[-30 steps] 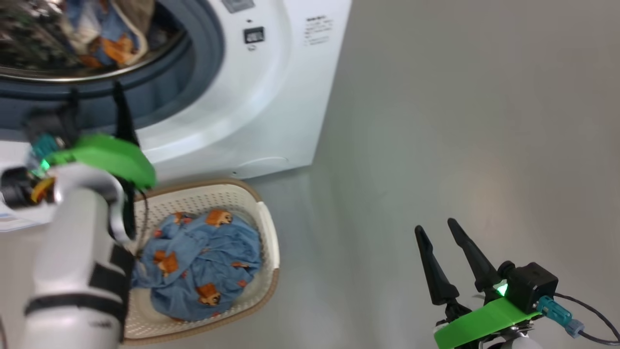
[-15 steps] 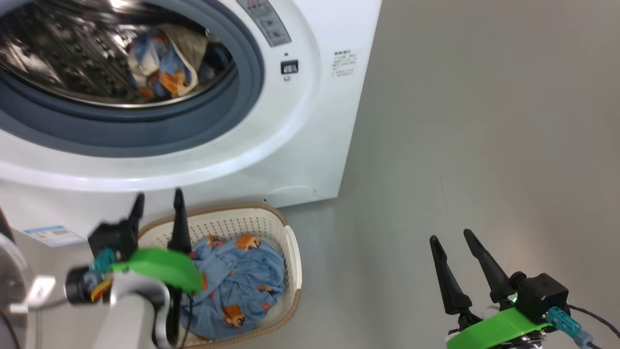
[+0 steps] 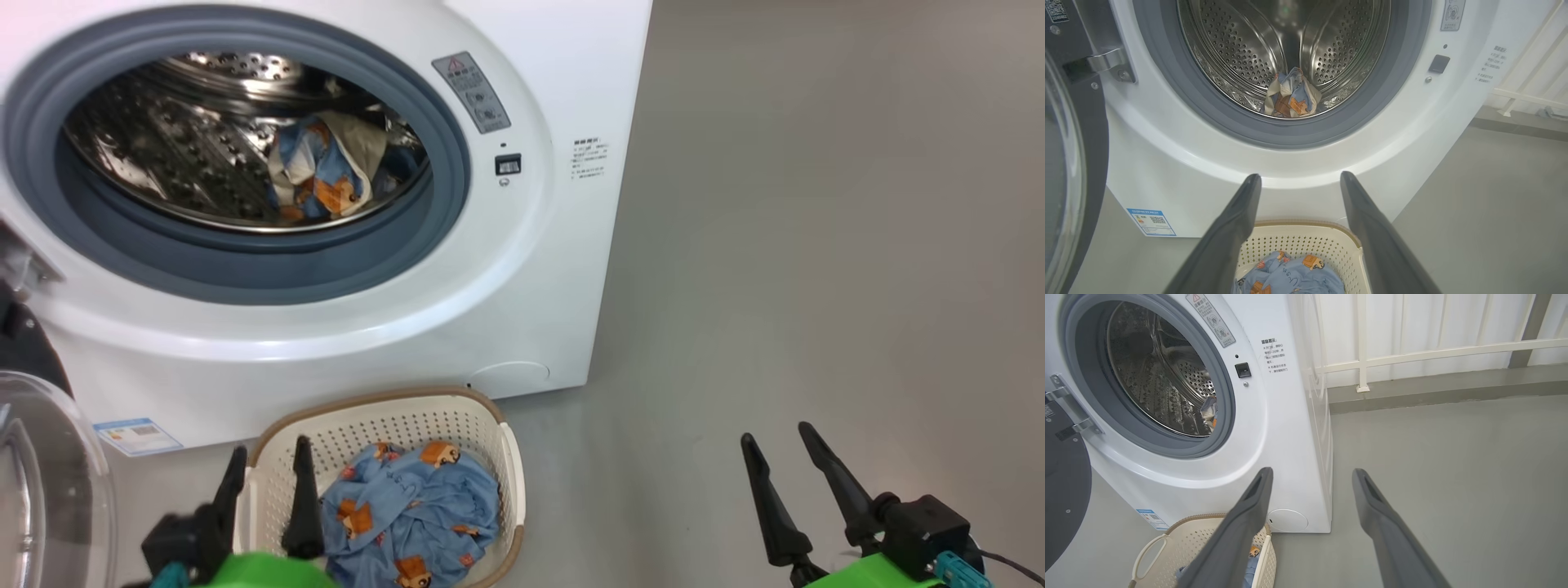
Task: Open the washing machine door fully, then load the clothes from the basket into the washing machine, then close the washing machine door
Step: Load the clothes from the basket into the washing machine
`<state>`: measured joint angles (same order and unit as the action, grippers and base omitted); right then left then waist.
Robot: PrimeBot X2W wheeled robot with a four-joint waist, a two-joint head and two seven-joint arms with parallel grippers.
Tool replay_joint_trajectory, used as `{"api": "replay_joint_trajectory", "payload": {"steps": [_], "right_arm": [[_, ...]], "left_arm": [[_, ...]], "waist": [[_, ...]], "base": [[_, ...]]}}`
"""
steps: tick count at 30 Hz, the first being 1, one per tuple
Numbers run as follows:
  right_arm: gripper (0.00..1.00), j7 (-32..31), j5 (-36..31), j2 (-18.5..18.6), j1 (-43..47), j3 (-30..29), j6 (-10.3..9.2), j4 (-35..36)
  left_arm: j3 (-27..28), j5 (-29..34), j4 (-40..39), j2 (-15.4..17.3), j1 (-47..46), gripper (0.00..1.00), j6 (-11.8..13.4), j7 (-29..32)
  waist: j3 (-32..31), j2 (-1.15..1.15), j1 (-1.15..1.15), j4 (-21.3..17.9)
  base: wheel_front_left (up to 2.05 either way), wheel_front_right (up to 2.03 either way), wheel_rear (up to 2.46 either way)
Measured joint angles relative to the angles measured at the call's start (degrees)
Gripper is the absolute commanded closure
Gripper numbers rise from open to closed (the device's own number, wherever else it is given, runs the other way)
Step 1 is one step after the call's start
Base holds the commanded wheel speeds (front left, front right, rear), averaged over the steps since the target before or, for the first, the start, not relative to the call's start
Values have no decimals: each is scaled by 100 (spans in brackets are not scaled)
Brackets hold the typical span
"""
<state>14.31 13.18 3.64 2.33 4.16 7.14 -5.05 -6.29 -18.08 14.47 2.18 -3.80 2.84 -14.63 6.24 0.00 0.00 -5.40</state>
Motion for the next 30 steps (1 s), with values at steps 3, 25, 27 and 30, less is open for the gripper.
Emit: {"api": "replay_joint_trajectory", "payload": {"steps": [3,25,27,30], "right_arm": [[0,0,-9,14,34,-49,0,25],[0,0,-153,96,276,-100,0,153],[0,0,-170,118,275,-100,0,158],[0,0,-171,130,275,-111,0,162]], "left_arm": [[78,3,-257,1,241,0,19,0],[345,10,-990,14,1116,0,144,0],[345,10,-1010,14,1117,0,144,0],[344,10,-1017,14,1119,0,144,0]], "waist": [[-94,0,0,28],[-487,0,0,205],[-501,0,0,209],[-516,0,0,230]], "base": [[0,0,0],[0,0,0],[0,0,0],[0,0,0]]}}
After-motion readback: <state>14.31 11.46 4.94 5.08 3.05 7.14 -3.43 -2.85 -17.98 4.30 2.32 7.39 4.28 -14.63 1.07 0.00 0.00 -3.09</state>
